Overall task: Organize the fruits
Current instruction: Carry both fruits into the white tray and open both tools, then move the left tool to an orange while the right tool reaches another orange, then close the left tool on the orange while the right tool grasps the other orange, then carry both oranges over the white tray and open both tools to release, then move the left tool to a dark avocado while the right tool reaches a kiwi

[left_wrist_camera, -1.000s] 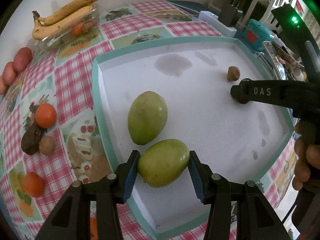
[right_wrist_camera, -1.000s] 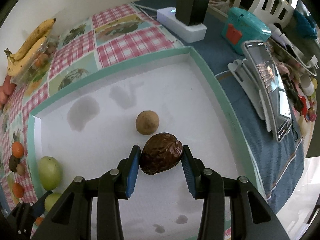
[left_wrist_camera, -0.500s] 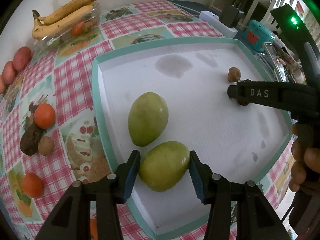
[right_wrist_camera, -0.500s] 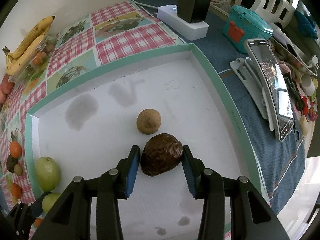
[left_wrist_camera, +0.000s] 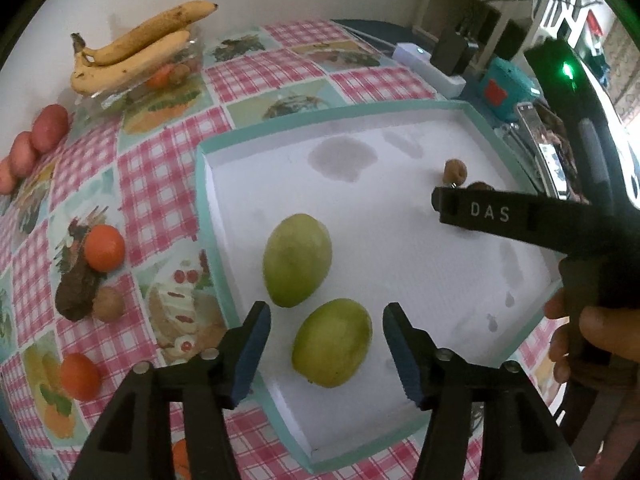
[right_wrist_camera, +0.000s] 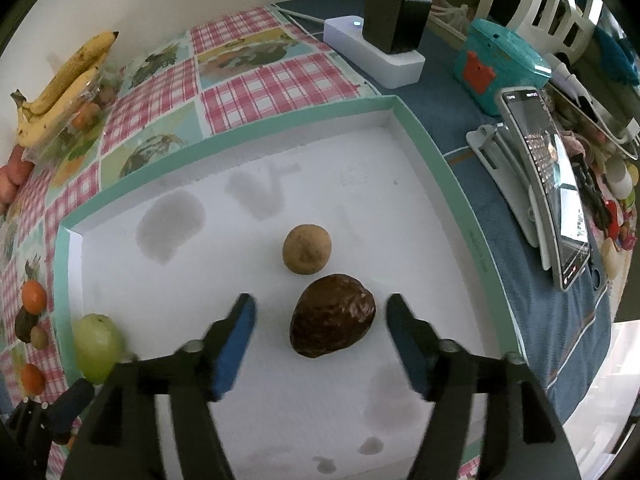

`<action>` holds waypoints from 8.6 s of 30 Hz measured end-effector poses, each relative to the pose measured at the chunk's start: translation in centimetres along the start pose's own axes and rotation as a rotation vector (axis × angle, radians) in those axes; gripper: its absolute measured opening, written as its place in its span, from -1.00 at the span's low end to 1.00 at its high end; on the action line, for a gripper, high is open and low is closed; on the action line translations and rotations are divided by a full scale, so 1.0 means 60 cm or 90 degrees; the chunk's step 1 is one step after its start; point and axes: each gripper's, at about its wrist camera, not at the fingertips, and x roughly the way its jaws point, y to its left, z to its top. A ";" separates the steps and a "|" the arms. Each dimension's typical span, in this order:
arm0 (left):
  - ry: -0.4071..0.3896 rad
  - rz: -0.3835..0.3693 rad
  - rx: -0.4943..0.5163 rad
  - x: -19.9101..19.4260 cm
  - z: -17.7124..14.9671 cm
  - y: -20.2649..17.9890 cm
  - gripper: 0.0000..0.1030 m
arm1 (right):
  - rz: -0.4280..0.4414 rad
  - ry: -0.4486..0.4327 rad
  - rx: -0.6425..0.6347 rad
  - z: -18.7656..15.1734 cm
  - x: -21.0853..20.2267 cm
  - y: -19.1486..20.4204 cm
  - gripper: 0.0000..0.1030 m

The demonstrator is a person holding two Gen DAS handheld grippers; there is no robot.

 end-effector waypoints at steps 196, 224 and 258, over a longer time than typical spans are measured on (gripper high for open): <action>-0.006 -0.095 -0.075 -0.007 -0.093 -0.002 -0.20 | 0.002 -0.056 0.068 -0.116 -0.057 -0.046 -0.28; 0.010 -0.096 -0.059 -0.003 -0.092 -0.007 0.14 | -0.016 -0.023 0.036 -0.120 -0.017 -0.023 0.22; -0.161 0.143 -0.486 -0.172 -0.176 0.414 1.00 | 0.021 -0.125 0.036 -0.116 -0.060 -0.014 0.74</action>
